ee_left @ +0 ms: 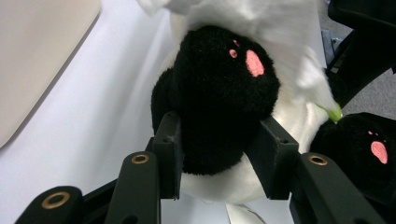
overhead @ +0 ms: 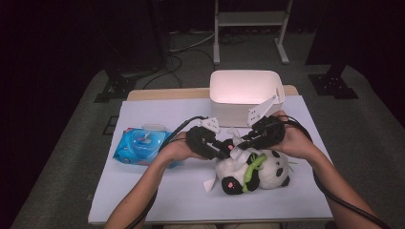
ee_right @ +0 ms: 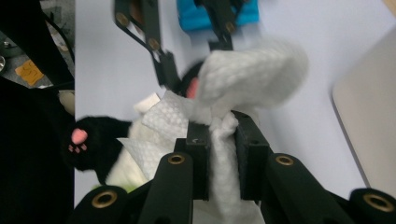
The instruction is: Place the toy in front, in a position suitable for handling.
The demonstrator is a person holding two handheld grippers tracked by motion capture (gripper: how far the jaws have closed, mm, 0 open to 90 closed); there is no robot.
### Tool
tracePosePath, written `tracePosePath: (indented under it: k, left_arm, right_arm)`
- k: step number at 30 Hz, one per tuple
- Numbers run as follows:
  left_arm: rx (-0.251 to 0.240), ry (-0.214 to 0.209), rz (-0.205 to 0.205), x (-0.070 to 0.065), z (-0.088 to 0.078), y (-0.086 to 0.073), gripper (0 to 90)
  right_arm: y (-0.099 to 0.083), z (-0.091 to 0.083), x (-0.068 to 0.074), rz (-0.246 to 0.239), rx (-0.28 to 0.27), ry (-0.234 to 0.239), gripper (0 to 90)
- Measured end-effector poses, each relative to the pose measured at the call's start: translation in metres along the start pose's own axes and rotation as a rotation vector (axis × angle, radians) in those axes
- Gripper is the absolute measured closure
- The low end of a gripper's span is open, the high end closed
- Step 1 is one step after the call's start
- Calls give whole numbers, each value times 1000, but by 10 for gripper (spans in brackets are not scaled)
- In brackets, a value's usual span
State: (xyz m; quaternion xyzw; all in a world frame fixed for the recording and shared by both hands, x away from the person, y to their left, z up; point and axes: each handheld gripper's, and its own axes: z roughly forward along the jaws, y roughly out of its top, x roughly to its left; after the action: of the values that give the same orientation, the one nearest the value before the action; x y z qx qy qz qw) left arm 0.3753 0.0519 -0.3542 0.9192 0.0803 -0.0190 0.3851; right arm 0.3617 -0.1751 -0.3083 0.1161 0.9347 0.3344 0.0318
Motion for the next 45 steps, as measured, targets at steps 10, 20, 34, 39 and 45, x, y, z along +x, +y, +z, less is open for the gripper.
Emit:
tracePosePath:
  k: [10,20,34,39,45]
  left_arm:
    - [1,1,7,3,-2,1,585]
    - [2,-10,-6,10,-4,4,604]
    - [-27,-8,-24,9,-7,-2,612]
    - [-25,-6,-27,8,-8,-5,610]
    - [-25,-3,-26,7,-6,-3,609]
  right_arm:
    - [-33,-1,-16,102,26,10,775]
    - [-36,1,-14,108,8,31,782]
    - [-10,10,-2,30,-14,37,778]
    - [6,10,3,-13,-2,24,779]
    - [16,5,5,-30,-43,35,779]
